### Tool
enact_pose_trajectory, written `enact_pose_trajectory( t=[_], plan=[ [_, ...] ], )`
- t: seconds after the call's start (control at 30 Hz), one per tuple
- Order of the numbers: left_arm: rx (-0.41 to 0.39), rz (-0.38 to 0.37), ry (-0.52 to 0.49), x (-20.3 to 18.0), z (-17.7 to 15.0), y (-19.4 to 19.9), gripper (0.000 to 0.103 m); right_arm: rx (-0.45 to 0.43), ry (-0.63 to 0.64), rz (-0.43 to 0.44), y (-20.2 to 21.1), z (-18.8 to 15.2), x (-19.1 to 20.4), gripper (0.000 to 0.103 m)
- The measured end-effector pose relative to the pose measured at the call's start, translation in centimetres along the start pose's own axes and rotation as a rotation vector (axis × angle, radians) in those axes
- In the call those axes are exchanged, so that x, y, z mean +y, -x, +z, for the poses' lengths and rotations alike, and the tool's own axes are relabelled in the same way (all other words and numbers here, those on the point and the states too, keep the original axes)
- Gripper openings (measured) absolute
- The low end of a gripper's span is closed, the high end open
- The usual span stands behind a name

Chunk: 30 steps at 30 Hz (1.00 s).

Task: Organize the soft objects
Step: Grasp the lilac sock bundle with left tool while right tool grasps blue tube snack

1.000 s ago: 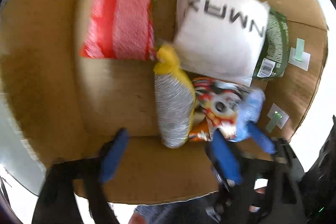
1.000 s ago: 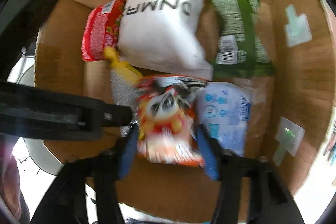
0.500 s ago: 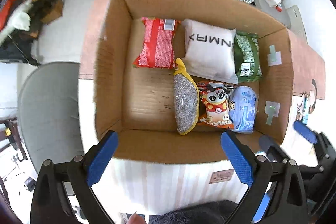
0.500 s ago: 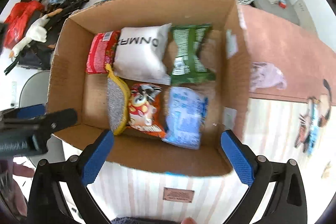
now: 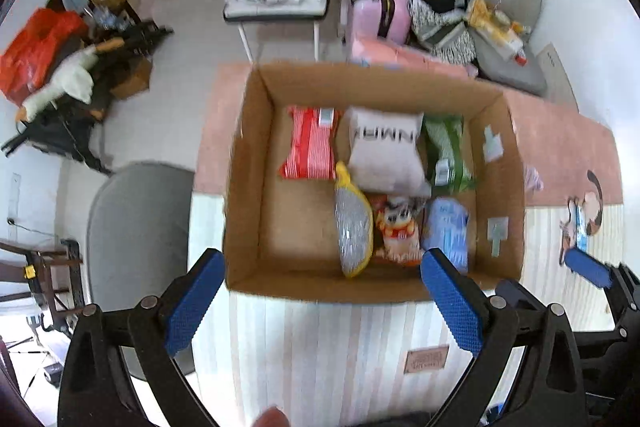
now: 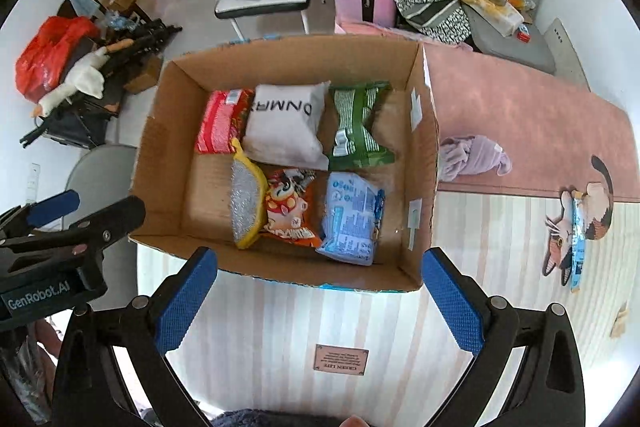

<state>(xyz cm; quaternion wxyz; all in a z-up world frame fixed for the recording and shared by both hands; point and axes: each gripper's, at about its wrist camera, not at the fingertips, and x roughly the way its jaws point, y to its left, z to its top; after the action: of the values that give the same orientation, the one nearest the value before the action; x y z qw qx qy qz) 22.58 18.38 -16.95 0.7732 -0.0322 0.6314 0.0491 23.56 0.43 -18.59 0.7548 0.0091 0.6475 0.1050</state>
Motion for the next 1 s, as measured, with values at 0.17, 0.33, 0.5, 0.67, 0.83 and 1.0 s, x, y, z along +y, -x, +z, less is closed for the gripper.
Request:
enact_pose_trajectory(
  t=[0.17, 0.33, 0.5, 0.67, 0.83, 1.0],
  plan=[
    [-0.064, -0.015, 0.009, -2.4, 1.6, 1.3, 0.100, -0.100, -0.067, 0.032, 2.7, -0.2, -3.5, 0.103],
    [-0.107, 0.020, -0.068, -8.1, 3.7, 1.1, 0.100, -0.140, -0.148, -0.010, 4.1, -0.6, -9.6, 0.103],
    [-0.103, 0.103, -0.331, -18.2, 6.6, -1.1, 0.100, -0.091, -0.279, -0.076, 3.6, -1.1, -18.3, 0.103],
    [-0.072, 0.229, -0.716, -29.8, 7.2, -5.7, 0.100, -0.011, -0.396, -0.144, 1.5, -1.8, -27.4, 0.103],
    [0.010, 0.360, -0.961, -36.4, 5.9, -12.7, 0.100, 0.087, -0.483, -0.194, -1.7, -2.7, -36.0, 0.103],
    [0.179, 0.384, -1.060, -39.0, 4.8, -19.5, 0.100, 0.194, -0.533, -0.204, -5.5, -3.6, -41.7, 0.103]
  ],
)
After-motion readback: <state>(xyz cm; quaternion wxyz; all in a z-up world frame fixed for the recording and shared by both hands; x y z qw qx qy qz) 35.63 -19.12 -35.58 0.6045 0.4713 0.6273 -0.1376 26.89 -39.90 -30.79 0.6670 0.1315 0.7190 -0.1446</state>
